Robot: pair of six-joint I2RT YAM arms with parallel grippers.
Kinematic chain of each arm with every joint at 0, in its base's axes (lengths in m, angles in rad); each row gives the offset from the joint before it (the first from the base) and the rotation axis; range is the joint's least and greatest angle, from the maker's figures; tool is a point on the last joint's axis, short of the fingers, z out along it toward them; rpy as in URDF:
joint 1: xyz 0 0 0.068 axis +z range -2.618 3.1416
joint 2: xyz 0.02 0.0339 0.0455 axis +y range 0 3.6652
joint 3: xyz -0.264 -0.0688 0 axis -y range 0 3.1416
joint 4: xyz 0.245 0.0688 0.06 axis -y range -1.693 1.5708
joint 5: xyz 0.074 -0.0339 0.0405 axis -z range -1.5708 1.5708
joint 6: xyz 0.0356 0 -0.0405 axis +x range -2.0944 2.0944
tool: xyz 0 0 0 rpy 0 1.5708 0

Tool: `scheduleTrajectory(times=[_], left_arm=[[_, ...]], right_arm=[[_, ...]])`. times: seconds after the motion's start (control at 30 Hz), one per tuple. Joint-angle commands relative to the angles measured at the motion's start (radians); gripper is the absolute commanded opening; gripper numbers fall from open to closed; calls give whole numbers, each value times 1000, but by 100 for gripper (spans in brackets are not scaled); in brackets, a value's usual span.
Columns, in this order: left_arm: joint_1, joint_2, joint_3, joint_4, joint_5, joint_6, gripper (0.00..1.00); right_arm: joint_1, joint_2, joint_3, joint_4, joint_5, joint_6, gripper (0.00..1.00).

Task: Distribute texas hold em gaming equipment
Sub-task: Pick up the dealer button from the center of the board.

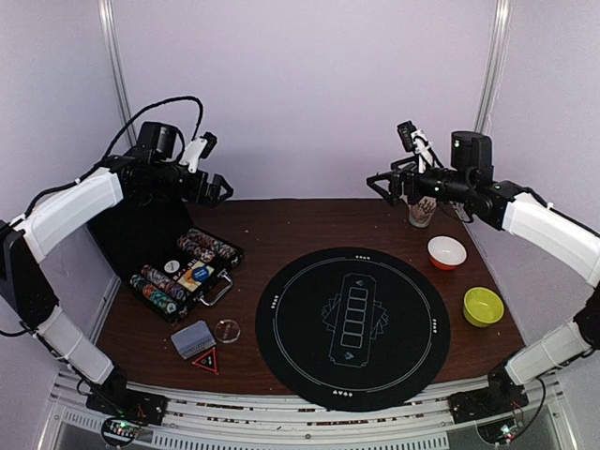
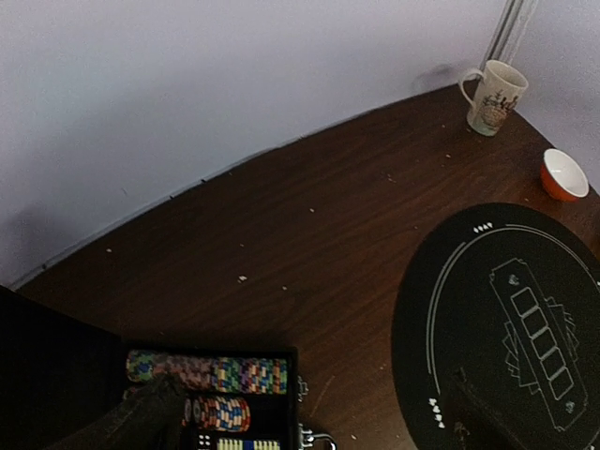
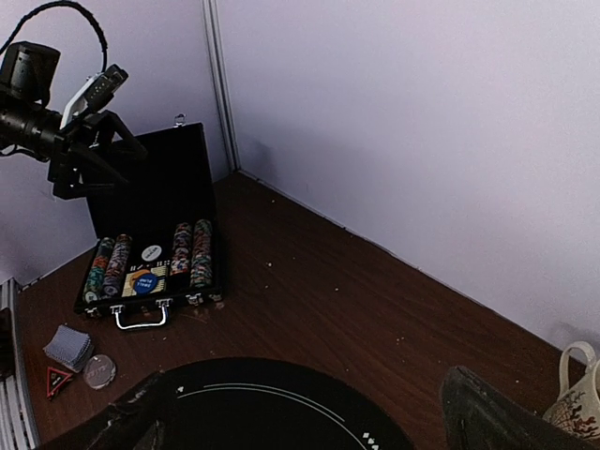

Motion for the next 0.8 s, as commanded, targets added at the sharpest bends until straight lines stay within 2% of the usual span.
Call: scheduleTrajectory(times=[0.0,0.07,0.27,0.4,0.47,0.57,0.63,0.7,0.77], left_arm=[[-13,-20,2,-86,131,-120,98],[-13,-17,3,-140,98,-125,98],[-13,71,44,-341,-127,-136,98],[-13,120,55,-396,-211,-160,98],[-13,123,44,-404,-185,-165,98],[-24,108,18,-412,-47,-142,98],[-73,86,-11,-412,39,-90,98],[-148,70,-37,-417,27,-27,98],[-181,71,-41,-424,-12,-24,98]], right_arm=[[18,28,65,-137,-78,-29,100],[23,28,71,-152,-86,-36,100],[36,20,78,-218,-2,-90,100],[41,22,60,-237,50,-110,100],[43,23,52,-240,51,-113,100],[48,23,39,-245,52,-123,100],[53,26,34,-250,59,-127,100],[59,30,34,-248,61,-130,100],[64,36,31,-242,61,-130,100]])
